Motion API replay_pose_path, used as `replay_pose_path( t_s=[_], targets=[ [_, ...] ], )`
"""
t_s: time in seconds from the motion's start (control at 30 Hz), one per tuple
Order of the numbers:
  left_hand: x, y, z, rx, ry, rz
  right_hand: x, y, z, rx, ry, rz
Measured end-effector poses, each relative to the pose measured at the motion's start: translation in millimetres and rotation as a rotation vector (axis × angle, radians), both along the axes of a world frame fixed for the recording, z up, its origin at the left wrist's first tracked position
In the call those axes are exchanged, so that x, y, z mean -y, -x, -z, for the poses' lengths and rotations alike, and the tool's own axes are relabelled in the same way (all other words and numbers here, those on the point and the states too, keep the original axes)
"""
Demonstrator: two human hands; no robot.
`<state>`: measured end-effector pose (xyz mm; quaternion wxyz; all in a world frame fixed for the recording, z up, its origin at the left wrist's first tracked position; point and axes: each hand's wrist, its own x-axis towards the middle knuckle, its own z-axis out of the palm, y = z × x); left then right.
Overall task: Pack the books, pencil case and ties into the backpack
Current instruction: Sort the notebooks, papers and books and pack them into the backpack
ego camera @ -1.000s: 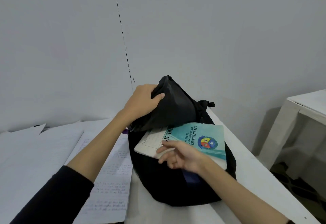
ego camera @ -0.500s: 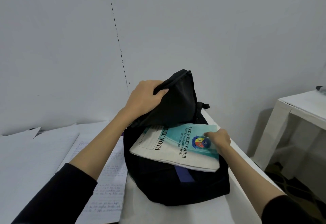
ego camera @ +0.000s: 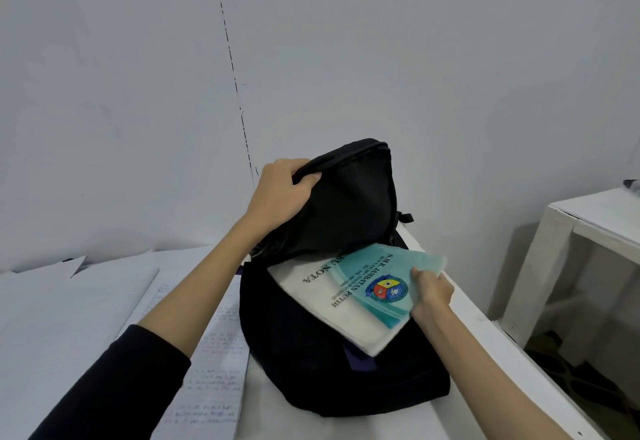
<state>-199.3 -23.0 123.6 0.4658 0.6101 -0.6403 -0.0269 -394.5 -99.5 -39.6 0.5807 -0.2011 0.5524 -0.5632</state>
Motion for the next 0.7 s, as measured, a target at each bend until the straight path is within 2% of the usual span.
replay_pose_path(
  t_s=[0.07, 0.1, 0.17, 0.27, 0.33, 0.43, 0.57, 0.6, 0.63, 0.7],
  targets=[
    [0, 4, 2, 0.014, 0.009, 0.0, -6, -11, 3, 0.092, -0.017, 0.029],
    [0, 6, 2, 0.022, 0.013, 0.003, -9, -17, 4, 0.137, -0.007, -0.041],
    [0, 11, 1, 0.041, 0.018, 0.01, -18, -27, 2, 0.216, -0.003, -0.315],
    [1, 14, 0, 0.073, 0.017, 0.027, -20, -27, 8, 0.052, -0.027, -0.648],
    [0, 12, -2, 0.074, 0.021, 0.03, -15, -23, 17, 0.022, -0.041, -0.653],
    [-3, 9, 1, 0.055, 0.02, 0.02, -8, -20, 25, 0.104, -0.021, -0.555],
    [-2, 6, 4, 0.044, 0.02, 0.0, 0, -23, 26, 0.074, 0.007, -0.449],
    [-2, 6, 4, 0.047, 0.023, -0.003, -1, -24, 25, -0.013, 0.032, -0.449],
    [-1, 6, 4, 0.05, 0.024, -0.005, -1, -23, 23, -0.199, 0.074, -0.466],
    [1, 6, 1, 0.052, 0.028, -0.005, -3, -18, 20, -0.855, 0.209, -0.49]
  ],
)
